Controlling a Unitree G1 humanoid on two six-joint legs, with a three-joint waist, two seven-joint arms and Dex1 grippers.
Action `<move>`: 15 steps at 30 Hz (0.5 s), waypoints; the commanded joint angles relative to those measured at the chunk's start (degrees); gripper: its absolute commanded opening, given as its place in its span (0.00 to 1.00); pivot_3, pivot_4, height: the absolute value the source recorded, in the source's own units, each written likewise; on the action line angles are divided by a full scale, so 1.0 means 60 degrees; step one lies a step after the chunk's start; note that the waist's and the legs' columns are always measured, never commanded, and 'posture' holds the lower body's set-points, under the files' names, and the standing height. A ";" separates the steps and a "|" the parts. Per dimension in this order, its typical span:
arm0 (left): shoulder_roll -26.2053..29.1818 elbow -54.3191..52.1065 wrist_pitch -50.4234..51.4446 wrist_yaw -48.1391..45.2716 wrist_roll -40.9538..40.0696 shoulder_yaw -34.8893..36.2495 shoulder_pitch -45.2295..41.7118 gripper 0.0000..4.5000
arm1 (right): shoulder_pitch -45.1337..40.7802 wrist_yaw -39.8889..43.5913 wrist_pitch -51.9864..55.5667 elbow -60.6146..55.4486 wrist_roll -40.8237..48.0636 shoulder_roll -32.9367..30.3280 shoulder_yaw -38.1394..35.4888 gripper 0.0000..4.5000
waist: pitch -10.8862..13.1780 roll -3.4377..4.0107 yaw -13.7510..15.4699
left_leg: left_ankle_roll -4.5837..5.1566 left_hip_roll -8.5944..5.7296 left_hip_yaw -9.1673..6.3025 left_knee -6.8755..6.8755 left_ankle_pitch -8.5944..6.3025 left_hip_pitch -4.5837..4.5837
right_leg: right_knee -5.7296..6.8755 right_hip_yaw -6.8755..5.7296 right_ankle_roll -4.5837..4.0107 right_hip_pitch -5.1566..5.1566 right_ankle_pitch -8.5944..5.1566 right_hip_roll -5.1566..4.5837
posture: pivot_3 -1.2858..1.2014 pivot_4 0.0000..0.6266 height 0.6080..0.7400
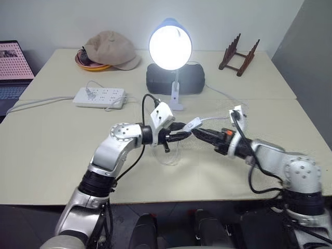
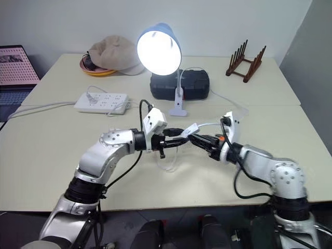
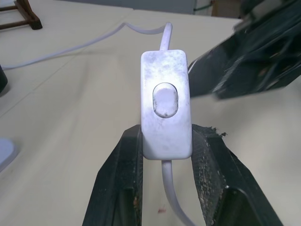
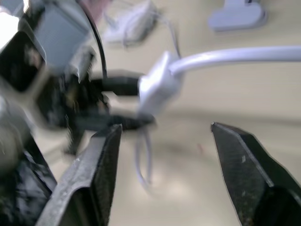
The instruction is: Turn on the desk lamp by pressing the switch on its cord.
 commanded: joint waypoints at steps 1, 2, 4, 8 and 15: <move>0.0399 0.1067 -0.0994 -0.1271 0.0747 -0.0900 -0.0722 0.24 | 0.0586 0.2811 -0.1570 -0.1953 -0.2997 -0.1857 0.0746 0.93 | 0.0001 0.0003 0.0012 | 0.0000 -0.0002 0.0002 -0.0001 0.0000 -0.0003 | -0.0006 0.0001 0.0000 -0.0002 0.0000 -0.0001 | 0.52 0.24 1.00; 0.0386 0.1440 -0.1206 -0.1395 0.0953 -0.1089 -0.0905 0.24 | 0.0703 0.3129 -0.2062 -0.2098 -0.3708 -0.2115 0.0989 0.99 | -0.0003 -0.0005 0.0005 | 0.0000 -0.0003 0.0002 -0.0011 -0.0001 -0.0006 | -0.0021 -0.0002 0.0001 -0.0004 -0.0001 -0.0002 | 0.52 0.24 1.00; 0.0248 0.2027 -0.1454 -0.1589 0.1252 -0.1417 -0.1162 0.24 | 0.0839 0.3545 -0.2800 -0.2150 -0.4784 -0.2244 0.1421 0.99 | -0.0003 -0.0005 0.0002 | 0.0001 -0.0003 0.0004 -0.0017 -0.0002 -0.0011 | -0.0034 -0.0003 0.0002 -0.0003 -0.0001 -0.0002 | 0.52 0.24 1.00; -0.0290 0.3186 -0.2200 -0.1610 0.1822 -0.1867 -0.1543 0.24 | 0.0783 0.3701 -0.3356 -0.1908 -0.5633 -0.1610 0.1766 0.99 | -0.0002 -0.0005 0.0006 | 0.0001 -0.0003 0.0009 -0.0012 -0.0002 -0.0032 | -0.0049 -0.0001 0.0020 -0.0010 0.0009 -0.0004 | 0.52 0.24 1.00; -0.0790 0.4687 -0.3028 -0.1932 0.2221 -0.1803 -0.2409 0.49 | 0.0683 0.3997 -0.3574 -0.1426 -0.6425 -0.0880 0.1721 1.00 | -0.0001 -0.0006 0.0100 | 0.0001 -0.0008 0.0003 0.0017 -0.0002 -0.0051 | -0.0045 -0.0003 0.0064 -0.0013 0.0036 -0.0005 | 0.52 0.24 1.00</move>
